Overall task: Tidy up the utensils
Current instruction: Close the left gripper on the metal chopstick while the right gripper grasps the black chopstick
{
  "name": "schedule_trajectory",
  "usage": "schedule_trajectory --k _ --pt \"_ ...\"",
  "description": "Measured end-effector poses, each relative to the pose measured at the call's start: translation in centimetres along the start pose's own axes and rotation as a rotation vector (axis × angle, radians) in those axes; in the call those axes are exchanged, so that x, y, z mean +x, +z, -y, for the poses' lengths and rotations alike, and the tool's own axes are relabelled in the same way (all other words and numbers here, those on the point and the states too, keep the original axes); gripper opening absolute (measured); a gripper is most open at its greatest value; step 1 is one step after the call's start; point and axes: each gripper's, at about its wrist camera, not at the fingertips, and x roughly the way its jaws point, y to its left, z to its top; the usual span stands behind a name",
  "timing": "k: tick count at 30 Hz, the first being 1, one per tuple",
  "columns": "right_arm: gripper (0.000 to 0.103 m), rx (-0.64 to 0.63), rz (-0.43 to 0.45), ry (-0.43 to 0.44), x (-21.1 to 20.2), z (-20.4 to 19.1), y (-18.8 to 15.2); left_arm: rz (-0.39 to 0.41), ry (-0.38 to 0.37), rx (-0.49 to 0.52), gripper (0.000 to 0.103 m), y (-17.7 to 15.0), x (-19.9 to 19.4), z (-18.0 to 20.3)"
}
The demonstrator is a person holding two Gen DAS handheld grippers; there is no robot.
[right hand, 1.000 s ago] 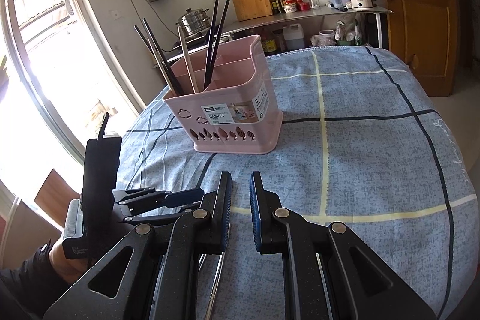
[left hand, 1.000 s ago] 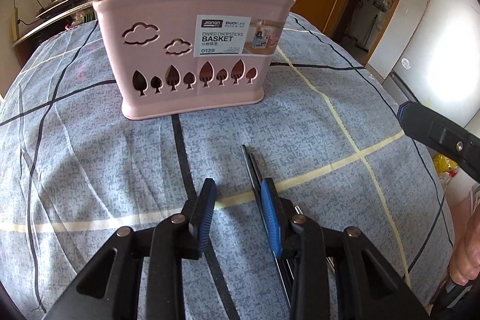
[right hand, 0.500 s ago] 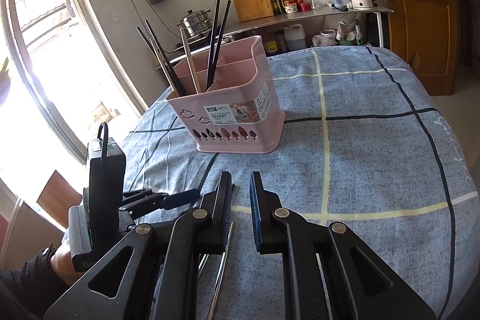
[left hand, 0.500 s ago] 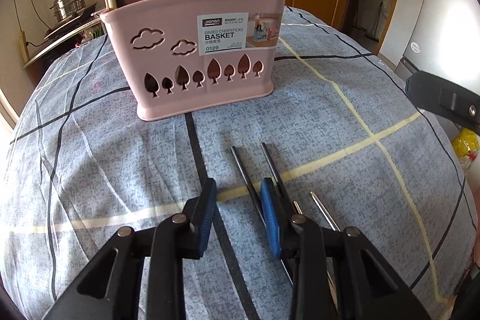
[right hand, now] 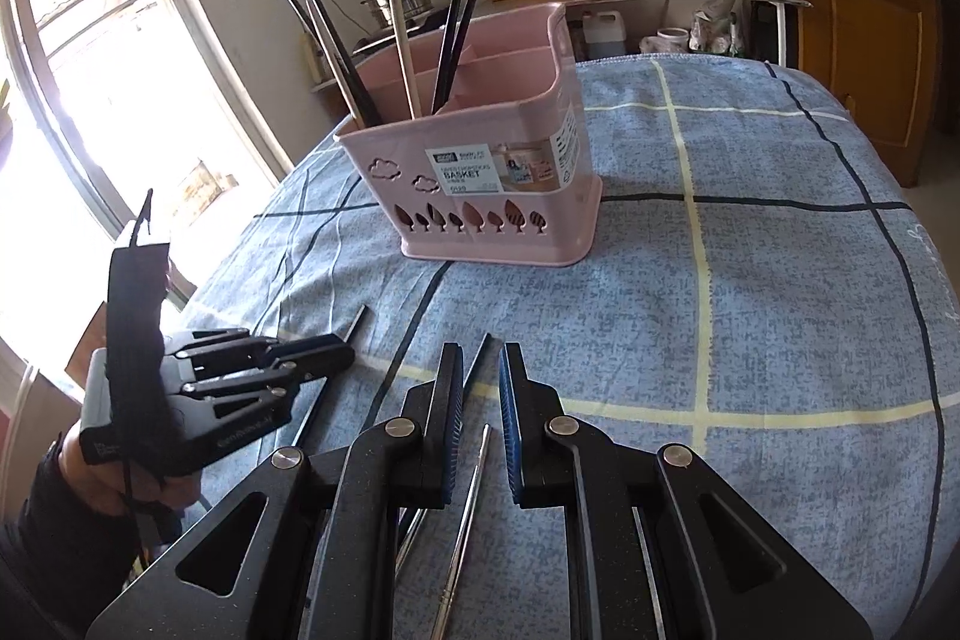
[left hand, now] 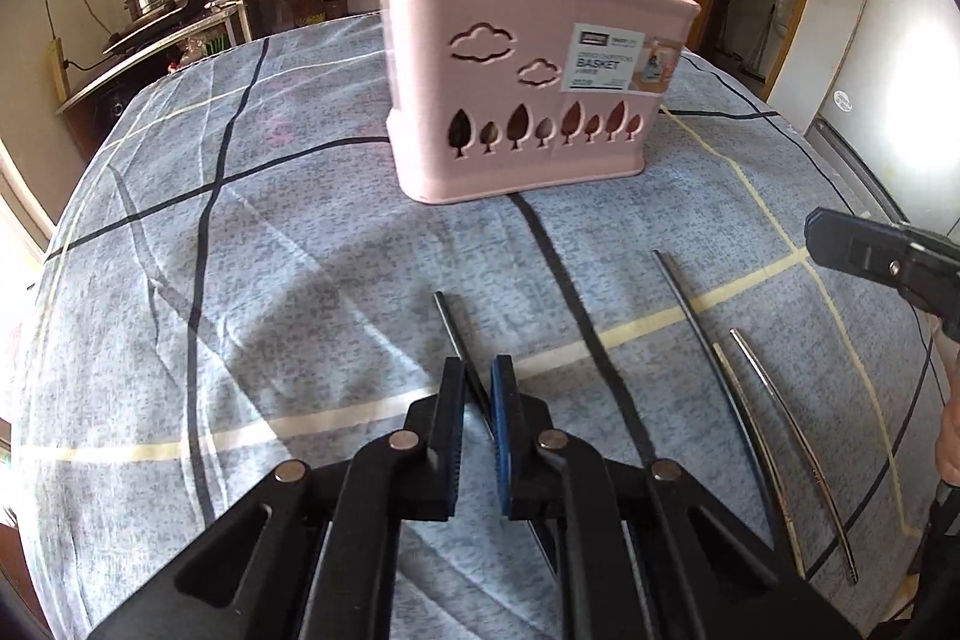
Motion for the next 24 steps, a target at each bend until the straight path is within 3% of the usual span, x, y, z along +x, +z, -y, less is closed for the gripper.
schedule_trajectory --k 6,12,20,24 --pt "0.012 -0.029 -0.092 -0.034 3.5 -1.4 0.0 -0.014 -0.03 -0.086 0.011 0.1 0.0 -1.9" --pt "0.012 -0.054 -0.18 -0.098 6.6 -2.4 -0.1 -0.021 -0.004 -0.089 0.018 0.6 0.4 -1.2" --pt "0.01 -0.075 -0.194 -0.163 7.6 -3.6 0.2 -0.015 0.032 -0.07 0.017 1.1 0.9 -0.6" --pt "0.007 -0.059 -0.194 -0.158 8.1 -3.6 0.5 -0.013 0.037 -0.066 0.009 1.2 0.9 -0.5"
